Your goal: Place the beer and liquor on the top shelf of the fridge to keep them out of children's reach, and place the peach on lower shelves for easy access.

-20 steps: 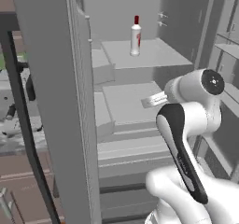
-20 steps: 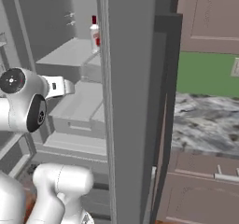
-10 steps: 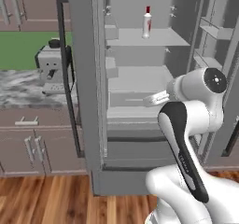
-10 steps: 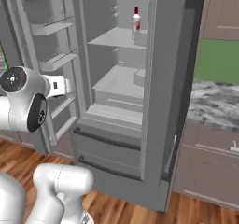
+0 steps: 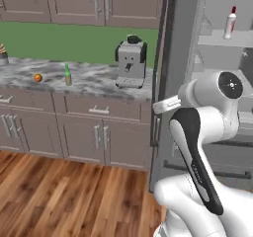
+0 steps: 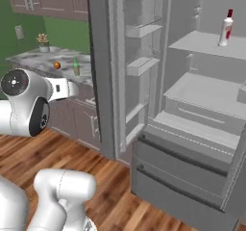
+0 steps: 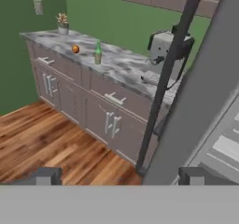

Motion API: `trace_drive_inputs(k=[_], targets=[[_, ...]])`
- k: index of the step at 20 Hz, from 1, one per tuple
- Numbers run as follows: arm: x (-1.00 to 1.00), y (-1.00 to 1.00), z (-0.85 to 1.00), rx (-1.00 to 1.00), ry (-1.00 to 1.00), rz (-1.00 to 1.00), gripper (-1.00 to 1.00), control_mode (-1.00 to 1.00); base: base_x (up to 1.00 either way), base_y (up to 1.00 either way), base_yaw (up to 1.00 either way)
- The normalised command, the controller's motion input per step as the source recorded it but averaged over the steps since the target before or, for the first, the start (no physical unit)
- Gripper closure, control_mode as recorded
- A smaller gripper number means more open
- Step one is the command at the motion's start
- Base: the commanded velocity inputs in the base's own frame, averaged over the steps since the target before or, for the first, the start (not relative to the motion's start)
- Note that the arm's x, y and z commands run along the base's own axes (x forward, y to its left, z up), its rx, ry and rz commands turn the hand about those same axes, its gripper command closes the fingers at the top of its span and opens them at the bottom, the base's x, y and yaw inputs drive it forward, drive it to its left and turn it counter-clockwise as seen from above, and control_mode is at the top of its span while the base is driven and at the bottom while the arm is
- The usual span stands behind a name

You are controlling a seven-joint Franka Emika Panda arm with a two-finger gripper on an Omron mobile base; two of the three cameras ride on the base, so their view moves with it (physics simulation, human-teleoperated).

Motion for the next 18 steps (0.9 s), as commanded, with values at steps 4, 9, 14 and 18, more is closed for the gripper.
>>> trace_drive_inputs(k=[4, 9, 14, 18], targets=[[0.00, 0.00, 0.00, 0.00, 0.00, 0.00, -1.00, 1.00, 0.42, 1.00, 0.31], [0.00, 0.00, 0.00, 0.00, 0.00, 0.00, -1.00, 1.00, 0.65, 0.68, 0.16], [0.00, 0.00, 0.00, 0.00, 0.00, 0.00, -1.00, 1.00, 0.64, 0.36, -0.10], [0.00, 0.00, 0.00, 0.00, 0.00, 0.00, -1.00, 1.00, 0.64, 0.18, -0.34]])
